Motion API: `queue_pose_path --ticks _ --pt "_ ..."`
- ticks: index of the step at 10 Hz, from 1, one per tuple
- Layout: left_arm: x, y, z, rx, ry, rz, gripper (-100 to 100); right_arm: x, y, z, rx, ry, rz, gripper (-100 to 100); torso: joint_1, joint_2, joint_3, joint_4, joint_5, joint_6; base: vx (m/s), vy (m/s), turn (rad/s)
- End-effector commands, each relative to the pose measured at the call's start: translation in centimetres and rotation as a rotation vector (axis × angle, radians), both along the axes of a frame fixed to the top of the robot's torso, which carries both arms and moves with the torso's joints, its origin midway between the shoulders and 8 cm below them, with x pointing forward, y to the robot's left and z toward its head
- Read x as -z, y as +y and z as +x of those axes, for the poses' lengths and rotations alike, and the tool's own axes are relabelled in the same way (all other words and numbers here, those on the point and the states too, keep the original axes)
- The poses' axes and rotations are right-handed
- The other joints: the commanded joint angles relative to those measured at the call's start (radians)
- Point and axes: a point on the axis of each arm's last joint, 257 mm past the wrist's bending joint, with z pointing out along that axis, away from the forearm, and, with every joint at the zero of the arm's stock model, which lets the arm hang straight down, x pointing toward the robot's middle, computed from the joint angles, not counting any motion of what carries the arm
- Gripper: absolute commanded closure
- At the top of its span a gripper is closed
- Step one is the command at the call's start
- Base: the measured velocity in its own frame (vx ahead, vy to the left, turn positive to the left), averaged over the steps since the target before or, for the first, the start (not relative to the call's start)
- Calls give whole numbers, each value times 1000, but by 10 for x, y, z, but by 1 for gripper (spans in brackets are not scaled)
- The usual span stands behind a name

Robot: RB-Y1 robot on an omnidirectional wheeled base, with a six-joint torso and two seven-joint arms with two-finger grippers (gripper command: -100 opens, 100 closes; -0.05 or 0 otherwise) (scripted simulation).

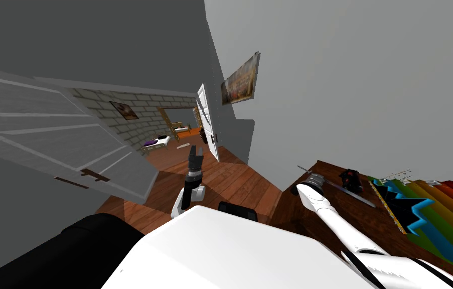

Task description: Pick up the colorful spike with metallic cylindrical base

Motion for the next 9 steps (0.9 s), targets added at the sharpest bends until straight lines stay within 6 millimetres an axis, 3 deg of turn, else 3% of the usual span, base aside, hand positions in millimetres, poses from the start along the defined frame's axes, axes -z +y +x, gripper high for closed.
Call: queue_pose_path --ticks 1,3,4,8,9 --pt "0 0 0 0 0 0 0 2 13 6 -33 3 0 100 0 0 0 0 0 0 52 15 -192" --pt "0 0 0 0 0 0 0 6 36 15 -88 7 4 100 1 -1 -1 0 0 2 91 28 -281" --pt "0 0 0 0 0 0 0 6 36 15 -88 7 4 100 1 -2 -1 -1 0 1 71 14 -97" --pt "0 0 0 0 0 0 0 14 86 30 -198 10 17 100 0 -2 -2 -2 -1 1 93 26 -253" --pt "0 0 0 0 0 0 0 12 78 26 -179 10 14 100 1 -2 -2 -2 -1 1 40 22 -50"
